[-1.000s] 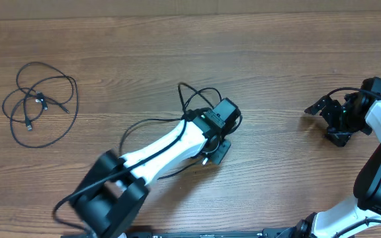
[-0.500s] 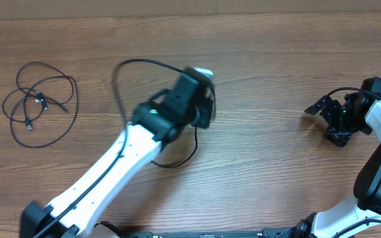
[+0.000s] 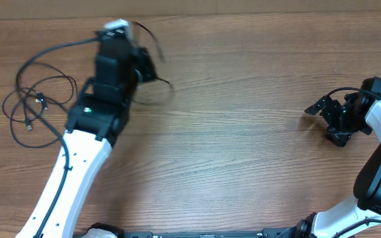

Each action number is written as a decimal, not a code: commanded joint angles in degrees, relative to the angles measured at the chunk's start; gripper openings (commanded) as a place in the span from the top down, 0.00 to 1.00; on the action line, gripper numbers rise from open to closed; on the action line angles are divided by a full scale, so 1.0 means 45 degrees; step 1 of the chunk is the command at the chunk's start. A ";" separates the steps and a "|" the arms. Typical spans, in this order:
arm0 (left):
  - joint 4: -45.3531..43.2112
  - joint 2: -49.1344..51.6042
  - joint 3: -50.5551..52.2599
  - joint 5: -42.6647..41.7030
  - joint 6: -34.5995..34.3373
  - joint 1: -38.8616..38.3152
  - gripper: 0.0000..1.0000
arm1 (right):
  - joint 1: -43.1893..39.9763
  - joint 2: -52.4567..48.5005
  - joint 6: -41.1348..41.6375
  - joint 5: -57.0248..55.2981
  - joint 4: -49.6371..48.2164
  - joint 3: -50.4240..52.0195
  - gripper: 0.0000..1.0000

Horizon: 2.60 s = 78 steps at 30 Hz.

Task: Untangle cables
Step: 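Carry the held cables with the left gripper to the far-left pile, then open the left gripper to drop the cables at far left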

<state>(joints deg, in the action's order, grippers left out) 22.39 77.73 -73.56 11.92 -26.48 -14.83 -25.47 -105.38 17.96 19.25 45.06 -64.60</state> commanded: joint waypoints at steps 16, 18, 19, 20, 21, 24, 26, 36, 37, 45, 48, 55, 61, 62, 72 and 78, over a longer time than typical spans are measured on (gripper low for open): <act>0.1923 0.0073 -0.0151 0.3730 -0.0175 0.4614 0.96 | -0.0024 -0.0029 -0.0058 -0.0034 -0.0053 -0.0306 0.00; 0.1957 0.0228 -0.0151 0.3721 -0.0180 0.4920 0.96 | -0.0024 -0.0029 -0.0058 -0.0039 -0.0053 -0.0306 0.00; 0.1967 0.0325 -0.0151 0.3687 -0.0175 0.5076 0.96 | -0.0024 -0.0029 -0.0058 -0.0039 -0.0053 -0.0306 0.00; 0.1967 0.0437 -0.0151 0.3672 -0.0180 0.5197 0.96 | -0.0024 -0.0029 -0.0058 -0.0039 -0.0053 -0.0306 0.00; 0.1967 0.0559 -0.0151 0.3677 -0.0180 0.5294 0.96 | -0.0024 -0.0029 -0.0058 -0.0039 -0.0053 -0.0306 0.00; 0.1962 0.0962 -0.0151 0.3682 -0.0175 0.5455 0.96 | -0.0024 -0.0029 -0.0058 -0.0039 -0.0053 -0.0306 0.00; 0.1957 0.1253 -0.0151 0.3687 -0.0175 0.5469 0.96 | -0.0024 -0.0029 -0.0053 -0.0039 -0.0053 -0.0306 0.00; 0.2225 0.2249 -0.0151 0.2375 0.0034 0.5459 0.03 | -0.0024 -0.0029 -0.0058 -0.0034 -0.0053 -0.0306 0.00; 0.2293 0.2249 -0.0151 0.1783 0.0044 0.5459 0.01 | -0.0024 -0.0029 -0.0058 -0.0039 -0.0053 -0.0306 0.00; 0.2589 0.2249 -0.0151 -0.4668 0.1962 0.5455 0.00 | -0.0024 -0.0029 -0.0058 -0.0039 -0.0053 -0.0306 0.00; 0.3089 0.2249 -0.0151 -0.5843 0.1987 0.5445 0.01 | -0.0024 -0.0029 -0.0053 -0.0039 -0.0053 -0.0306 0.00; 0.5246 0.2249 -0.0151 -0.7038 0.2594 0.5158 0.00 | -0.0024 -0.0029 -0.0053 -0.0034 -0.0053 -0.0306 0.00; 0.6013 0.2254 -0.0151 -0.6989 0.2647 0.4590 0.00 | -0.0024 -0.0029 -0.0058 -0.0039 -0.0053 -0.0306 0.00; 0.6018 0.2249 -0.0151 -0.6994 0.2642 0.4571 0.00 | -0.0024 -0.0029 -0.0058 -0.0039 -0.0053 -0.0306 0.00; 0.6013 0.2254 -0.0151 -0.6985 0.2647 0.4537 0.00 | -0.0024 -0.0029 -0.0053 -0.0039 -0.0053 -0.0306 0.00; 0.6013 0.2249 -0.0151 -0.6985 0.2647 0.4537 0.00 | -0.0024 -0.0029 -0.0058 -0.0039 -0.0053 -0.0306 0.00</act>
<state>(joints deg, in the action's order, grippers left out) 49.41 87.68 -73.56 -18.50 -15.88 5.63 -25.47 -105.41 17.93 19.25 45.04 -64.60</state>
